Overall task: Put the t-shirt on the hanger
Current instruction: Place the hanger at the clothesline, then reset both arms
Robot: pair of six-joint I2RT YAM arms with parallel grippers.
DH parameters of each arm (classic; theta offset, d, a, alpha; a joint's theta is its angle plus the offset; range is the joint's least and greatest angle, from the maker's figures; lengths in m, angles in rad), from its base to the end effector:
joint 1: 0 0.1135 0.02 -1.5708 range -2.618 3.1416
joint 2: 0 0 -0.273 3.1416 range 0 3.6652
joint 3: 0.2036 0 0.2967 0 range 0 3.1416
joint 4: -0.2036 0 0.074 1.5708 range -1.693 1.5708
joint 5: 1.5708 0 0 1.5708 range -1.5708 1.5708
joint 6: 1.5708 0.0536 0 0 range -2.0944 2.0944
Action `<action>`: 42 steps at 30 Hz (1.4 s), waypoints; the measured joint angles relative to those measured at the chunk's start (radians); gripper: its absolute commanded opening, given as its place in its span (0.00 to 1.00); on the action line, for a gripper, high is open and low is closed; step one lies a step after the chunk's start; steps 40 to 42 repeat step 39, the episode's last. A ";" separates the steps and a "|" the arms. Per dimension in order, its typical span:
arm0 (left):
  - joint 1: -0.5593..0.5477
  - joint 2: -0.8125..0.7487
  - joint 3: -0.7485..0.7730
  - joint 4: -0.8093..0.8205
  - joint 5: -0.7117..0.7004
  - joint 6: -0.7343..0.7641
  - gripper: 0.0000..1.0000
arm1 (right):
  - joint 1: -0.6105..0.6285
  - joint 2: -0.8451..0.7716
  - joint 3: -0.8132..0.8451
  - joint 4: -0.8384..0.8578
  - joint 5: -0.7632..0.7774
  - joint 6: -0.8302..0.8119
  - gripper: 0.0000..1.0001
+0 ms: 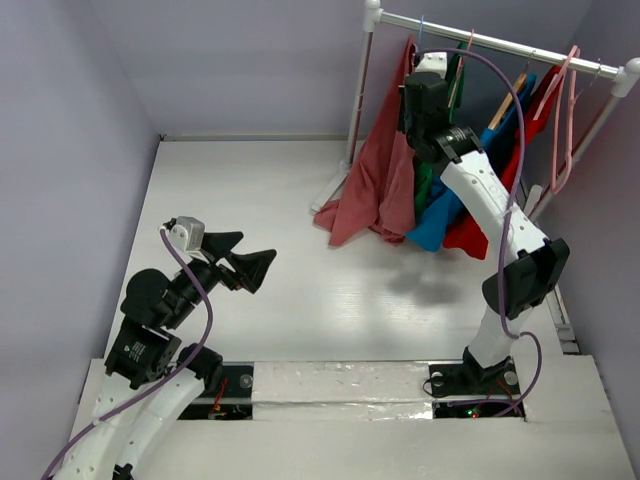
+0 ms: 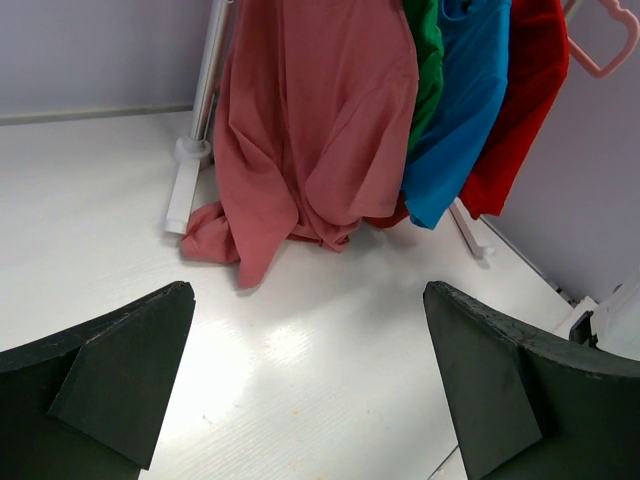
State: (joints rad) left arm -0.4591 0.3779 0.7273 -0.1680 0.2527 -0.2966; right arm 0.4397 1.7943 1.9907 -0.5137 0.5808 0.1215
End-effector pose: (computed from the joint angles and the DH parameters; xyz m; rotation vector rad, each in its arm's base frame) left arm 0.1219 -0.0752 0.3928 0.3325 1.4041 -0.8000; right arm 0.4348 0.1720 0.4582 0.0992 1.8348 -0.1556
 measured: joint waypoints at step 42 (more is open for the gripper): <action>0.000 0.035 0.248 0.036 -0.404 0.026 0.99 | -0.002 -1.407 -0.929 0.208 -0.482 0.249 1.00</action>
